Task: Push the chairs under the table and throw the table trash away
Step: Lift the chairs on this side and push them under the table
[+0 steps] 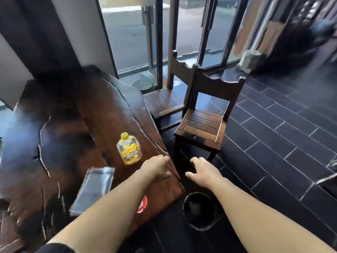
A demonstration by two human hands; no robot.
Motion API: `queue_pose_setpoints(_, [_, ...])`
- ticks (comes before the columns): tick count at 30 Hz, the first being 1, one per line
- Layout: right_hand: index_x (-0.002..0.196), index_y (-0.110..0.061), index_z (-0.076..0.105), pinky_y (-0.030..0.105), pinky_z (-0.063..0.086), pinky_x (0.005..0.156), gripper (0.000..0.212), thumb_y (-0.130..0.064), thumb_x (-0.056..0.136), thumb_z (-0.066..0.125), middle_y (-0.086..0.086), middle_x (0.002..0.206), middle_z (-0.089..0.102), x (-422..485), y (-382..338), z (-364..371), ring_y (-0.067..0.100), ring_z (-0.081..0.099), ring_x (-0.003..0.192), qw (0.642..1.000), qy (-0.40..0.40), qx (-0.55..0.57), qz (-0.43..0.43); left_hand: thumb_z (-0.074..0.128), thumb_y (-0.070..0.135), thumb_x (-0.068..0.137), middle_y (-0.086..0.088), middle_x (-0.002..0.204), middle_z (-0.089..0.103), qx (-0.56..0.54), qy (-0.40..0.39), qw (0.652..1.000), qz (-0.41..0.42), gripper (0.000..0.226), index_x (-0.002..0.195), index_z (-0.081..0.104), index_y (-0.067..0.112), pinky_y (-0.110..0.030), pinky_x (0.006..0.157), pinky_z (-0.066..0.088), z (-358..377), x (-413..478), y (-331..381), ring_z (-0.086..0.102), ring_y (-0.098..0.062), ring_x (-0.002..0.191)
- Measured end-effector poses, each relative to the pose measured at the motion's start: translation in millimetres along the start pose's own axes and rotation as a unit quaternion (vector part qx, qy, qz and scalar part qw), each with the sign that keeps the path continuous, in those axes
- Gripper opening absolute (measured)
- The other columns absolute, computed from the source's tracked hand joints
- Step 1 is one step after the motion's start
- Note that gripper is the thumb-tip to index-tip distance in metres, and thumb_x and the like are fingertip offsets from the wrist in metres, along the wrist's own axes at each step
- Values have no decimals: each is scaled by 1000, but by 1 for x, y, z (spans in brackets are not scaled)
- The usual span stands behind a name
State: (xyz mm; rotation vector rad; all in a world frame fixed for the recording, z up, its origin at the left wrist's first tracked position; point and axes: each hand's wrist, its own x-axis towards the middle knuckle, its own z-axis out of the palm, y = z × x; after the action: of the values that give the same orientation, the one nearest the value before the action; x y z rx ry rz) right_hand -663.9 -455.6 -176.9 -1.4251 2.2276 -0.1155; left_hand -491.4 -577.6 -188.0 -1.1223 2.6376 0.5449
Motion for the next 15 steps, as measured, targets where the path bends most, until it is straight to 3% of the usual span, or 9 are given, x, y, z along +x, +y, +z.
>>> queue_pose_setpoints(10, [145,-23,40,43,48,100,67,-54,89,59,5,142,48,-29,225,-86,28,52,128,1000,6,0,29,67,46,82,-2,122,58,-20,20,999,36,54,127,53,19,-41,95,49,23,82,245,57,-27,117])
queue_pose_setpoints(15, [143,-22,41,42,48,98,64,-53,90,57,4,139,47,-34,308,-122,27,52,126,999,3,6,52,67,46,82,0,121,56,-12,17,998,53,52,125,53,21,-37,93,48,14,123,325,55,-24,118])
